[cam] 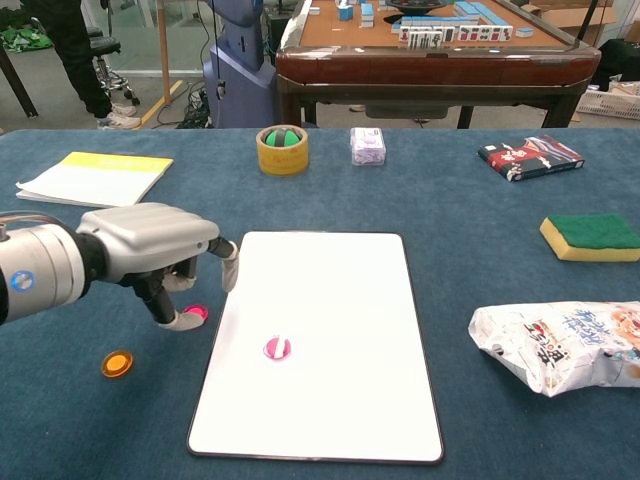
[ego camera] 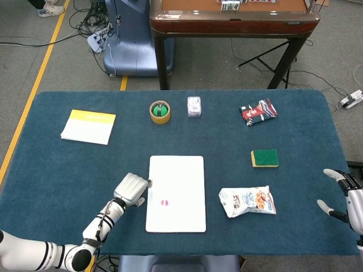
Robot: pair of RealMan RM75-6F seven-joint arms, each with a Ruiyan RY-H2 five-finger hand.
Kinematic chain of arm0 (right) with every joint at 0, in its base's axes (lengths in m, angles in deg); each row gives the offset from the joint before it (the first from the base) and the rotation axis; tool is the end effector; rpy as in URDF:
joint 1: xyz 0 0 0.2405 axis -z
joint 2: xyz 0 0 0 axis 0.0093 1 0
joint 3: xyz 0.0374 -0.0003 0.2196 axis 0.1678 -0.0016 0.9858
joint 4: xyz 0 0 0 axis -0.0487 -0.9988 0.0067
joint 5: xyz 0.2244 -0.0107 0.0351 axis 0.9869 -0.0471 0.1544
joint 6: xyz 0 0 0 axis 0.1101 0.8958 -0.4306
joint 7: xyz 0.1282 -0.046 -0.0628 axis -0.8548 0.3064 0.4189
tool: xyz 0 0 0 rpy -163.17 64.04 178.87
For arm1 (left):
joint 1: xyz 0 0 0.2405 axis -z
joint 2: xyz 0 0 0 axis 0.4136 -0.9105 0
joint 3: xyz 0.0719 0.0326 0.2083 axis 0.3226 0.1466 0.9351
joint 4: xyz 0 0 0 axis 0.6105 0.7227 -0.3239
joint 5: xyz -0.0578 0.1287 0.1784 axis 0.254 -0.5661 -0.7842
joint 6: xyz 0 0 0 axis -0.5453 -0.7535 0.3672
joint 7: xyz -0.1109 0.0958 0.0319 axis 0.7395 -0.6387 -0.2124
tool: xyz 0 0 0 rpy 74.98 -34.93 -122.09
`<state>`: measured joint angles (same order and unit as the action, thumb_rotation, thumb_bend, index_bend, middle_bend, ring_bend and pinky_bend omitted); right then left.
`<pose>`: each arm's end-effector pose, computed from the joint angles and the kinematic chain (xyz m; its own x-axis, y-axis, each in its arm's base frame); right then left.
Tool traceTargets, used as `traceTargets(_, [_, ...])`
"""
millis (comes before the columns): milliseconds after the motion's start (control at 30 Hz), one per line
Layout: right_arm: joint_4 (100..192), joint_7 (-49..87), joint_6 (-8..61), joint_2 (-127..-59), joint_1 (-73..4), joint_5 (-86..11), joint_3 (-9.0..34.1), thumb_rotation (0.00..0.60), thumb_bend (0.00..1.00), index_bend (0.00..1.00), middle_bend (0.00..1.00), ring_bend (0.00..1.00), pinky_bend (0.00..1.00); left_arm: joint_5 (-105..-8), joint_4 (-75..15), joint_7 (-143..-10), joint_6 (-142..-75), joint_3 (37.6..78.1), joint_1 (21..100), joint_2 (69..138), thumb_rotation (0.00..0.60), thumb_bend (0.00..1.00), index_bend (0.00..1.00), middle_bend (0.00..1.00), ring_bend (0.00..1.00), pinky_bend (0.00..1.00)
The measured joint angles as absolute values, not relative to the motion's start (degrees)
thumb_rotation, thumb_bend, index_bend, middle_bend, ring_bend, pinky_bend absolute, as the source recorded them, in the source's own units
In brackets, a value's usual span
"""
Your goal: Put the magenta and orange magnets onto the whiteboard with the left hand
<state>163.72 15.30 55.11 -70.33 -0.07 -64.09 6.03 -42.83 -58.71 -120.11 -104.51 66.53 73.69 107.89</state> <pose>-0.2919 -0.1615 0.1627 0.3743 0.1077 0.9210 -0.9265 0.0033 0.3762 -0.1015 0.2613 -0.0607 0.6724 0.3484 0.6531 0.7242 -0.4924 -0.4828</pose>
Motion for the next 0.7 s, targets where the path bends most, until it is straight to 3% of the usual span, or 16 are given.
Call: traceTargets(700, [163.81, 15.6, 54.58, -70.35, -0.25, -63.87, 6.12, 0.6, 0.06, 0.26, 0.31, 0.3, 0.42, -42.84, -52.06, -118.06, -103.62, 66.63, 71.98, 111.48, 0.6, 0.31, 0.46, 1.0, 1.0, 1.0])
